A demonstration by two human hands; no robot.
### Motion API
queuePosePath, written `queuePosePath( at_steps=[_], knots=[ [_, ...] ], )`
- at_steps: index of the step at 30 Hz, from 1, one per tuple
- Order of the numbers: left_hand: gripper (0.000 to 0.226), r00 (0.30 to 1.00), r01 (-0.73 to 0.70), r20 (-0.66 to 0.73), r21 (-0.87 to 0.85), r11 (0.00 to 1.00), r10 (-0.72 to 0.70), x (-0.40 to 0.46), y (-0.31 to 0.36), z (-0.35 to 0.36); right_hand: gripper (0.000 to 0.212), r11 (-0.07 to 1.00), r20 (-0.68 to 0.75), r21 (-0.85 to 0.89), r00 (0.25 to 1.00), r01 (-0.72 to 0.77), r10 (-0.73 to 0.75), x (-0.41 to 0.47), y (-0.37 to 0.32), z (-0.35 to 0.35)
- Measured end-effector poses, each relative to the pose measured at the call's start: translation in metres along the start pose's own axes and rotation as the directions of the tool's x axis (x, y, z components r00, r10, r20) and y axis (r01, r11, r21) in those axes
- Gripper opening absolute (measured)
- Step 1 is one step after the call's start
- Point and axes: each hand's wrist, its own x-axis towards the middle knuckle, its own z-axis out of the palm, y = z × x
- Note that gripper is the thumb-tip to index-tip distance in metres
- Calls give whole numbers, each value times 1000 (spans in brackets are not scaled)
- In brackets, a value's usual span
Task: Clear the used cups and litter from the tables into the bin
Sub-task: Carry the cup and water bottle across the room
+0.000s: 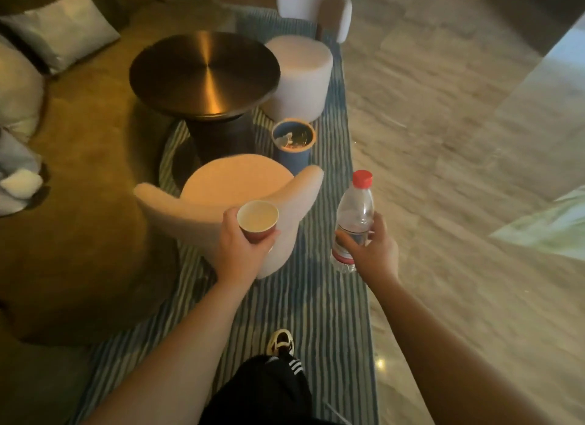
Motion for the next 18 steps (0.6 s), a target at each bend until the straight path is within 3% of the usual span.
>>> queuePosePath(
  at_steps=[11,18],
  knots=[
    [78,993,117,6,37,992,-118,220,49,155,62,999,18,25,1000,-22,21,290,3,7],
    [77,943,295,-159,-11,955,-293,343,66,287,59,998,228,45,972,46,-55,513,37,19]
  ],
)
